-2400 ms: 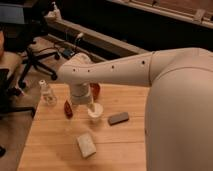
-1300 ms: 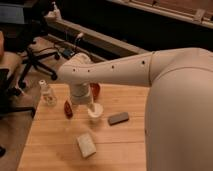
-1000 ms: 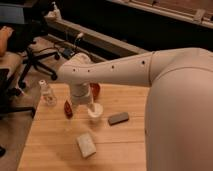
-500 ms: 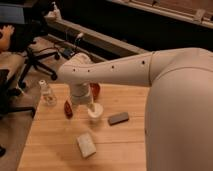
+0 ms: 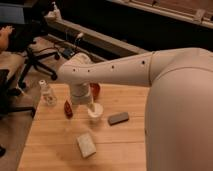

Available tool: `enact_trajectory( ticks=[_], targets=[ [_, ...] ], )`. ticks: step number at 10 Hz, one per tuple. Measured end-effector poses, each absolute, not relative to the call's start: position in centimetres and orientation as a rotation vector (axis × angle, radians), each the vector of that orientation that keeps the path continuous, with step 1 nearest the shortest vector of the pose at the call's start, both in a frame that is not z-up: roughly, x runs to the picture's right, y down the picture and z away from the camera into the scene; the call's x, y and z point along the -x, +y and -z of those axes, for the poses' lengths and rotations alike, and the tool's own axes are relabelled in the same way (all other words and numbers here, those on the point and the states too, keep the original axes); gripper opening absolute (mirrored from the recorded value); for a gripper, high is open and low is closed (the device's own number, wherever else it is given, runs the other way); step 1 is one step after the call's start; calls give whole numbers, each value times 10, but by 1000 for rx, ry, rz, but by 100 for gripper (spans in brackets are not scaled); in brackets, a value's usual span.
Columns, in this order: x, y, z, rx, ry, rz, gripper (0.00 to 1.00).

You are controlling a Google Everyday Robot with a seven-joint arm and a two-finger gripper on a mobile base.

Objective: Pick up the ceramic bowl

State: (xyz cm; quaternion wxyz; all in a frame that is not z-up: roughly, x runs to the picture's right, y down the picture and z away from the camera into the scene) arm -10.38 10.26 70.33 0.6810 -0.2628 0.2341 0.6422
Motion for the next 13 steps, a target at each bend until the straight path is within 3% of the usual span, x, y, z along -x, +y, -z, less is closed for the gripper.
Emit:
enact_trajectory(
  ticks=[8, 13],
  targets=[
    [103, 100, -704, 581, 520, -1439, 65],
    [102, 30, -728, 414, 445, -1357, 65]
  ],
)
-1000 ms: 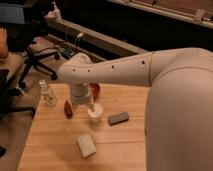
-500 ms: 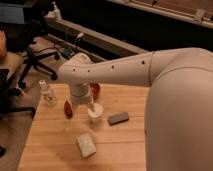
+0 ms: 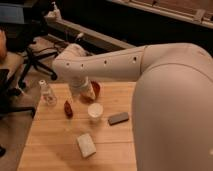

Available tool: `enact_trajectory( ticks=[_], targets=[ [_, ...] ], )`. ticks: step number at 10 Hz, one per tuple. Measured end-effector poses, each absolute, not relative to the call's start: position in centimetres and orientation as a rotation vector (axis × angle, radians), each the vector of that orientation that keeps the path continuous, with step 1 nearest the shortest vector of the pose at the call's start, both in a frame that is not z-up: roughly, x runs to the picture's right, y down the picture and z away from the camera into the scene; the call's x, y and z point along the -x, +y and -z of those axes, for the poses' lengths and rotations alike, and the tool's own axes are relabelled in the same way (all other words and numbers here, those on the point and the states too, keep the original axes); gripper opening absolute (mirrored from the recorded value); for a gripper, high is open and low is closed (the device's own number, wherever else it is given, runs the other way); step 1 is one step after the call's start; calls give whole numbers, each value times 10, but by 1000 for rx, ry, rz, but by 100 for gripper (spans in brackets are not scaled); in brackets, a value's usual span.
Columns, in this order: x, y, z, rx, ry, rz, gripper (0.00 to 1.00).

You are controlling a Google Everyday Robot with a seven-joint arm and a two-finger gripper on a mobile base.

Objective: Pick up the ceramic bowl

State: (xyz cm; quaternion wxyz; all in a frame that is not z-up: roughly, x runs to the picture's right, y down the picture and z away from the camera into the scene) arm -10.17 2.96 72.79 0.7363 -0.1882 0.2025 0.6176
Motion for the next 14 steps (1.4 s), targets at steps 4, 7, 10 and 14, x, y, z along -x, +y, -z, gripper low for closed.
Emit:
enact_trajectory(
  ticks=[4, 7, 10, 14],
  targets=[
    [69, -27, -787, 354, 306, -1372, 65],
    [39, -51, -829, 342, 218, -1399, 65],
    [32, -57, -862, 390, 160, -1416, 65],
    [36, -45, -903, 468, 184, -1419, 65]
  ],
)
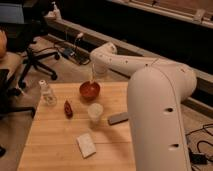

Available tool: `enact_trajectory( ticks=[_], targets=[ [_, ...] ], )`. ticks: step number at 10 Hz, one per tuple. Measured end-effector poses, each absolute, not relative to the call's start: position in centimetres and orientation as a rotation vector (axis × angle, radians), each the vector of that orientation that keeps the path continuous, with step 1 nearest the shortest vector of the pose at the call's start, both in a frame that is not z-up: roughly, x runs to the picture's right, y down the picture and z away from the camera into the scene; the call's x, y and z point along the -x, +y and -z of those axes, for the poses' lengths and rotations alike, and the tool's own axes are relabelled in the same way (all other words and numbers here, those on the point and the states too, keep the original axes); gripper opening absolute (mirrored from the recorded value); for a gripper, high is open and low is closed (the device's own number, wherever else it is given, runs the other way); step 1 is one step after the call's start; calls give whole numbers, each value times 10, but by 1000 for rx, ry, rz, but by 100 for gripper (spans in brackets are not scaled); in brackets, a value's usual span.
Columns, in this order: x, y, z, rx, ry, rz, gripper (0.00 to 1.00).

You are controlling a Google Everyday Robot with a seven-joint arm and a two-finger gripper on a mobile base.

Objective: Pick up the ceramic bowl

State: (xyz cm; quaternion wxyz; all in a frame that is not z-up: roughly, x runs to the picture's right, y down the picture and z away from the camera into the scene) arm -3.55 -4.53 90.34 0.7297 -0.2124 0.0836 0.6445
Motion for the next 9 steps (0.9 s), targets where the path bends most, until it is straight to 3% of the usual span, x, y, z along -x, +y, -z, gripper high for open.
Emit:
enact_trajectory(
  ticks=[7, 8, 9],
  targets=[
    [41, -12, -961, 587, 238, -1427, 65],
    [39, -8, -965, 595, 246, -1430, 62],
    [38, -5, -971, 610, 251, -1437, 48]
  ],
)
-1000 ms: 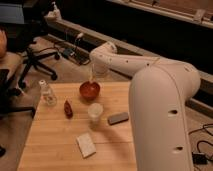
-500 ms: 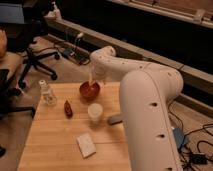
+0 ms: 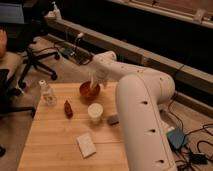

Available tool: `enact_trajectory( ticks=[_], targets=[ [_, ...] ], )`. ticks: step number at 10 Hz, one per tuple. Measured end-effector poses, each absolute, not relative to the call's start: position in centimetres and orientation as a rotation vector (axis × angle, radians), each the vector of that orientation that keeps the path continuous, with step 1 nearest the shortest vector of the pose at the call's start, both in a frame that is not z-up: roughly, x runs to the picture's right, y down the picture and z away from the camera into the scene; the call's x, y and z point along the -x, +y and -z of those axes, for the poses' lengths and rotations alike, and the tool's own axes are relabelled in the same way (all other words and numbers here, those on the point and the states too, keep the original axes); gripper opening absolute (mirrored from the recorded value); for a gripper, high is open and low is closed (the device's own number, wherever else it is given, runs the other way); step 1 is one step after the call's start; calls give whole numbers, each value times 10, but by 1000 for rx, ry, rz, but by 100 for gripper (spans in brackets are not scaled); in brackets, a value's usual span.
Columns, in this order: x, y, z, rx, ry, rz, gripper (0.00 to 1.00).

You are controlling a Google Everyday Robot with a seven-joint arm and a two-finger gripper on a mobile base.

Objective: Pick up the ceramic bowl

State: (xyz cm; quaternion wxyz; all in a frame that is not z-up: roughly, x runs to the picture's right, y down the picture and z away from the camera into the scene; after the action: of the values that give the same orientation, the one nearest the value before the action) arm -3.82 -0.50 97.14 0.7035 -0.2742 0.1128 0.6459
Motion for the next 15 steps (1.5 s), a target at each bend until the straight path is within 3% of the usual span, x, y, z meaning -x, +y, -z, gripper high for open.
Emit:
enact_trajectory(
  ticks=[5, 9, 15],
  targets=[
    [39, -1, -978, 654, 262, -1442, 2],
    [36, -14, -971, 613, 293, -1444, 0],
    [56, -54, -903, 554, 188, -1413, 2]
  ],
)
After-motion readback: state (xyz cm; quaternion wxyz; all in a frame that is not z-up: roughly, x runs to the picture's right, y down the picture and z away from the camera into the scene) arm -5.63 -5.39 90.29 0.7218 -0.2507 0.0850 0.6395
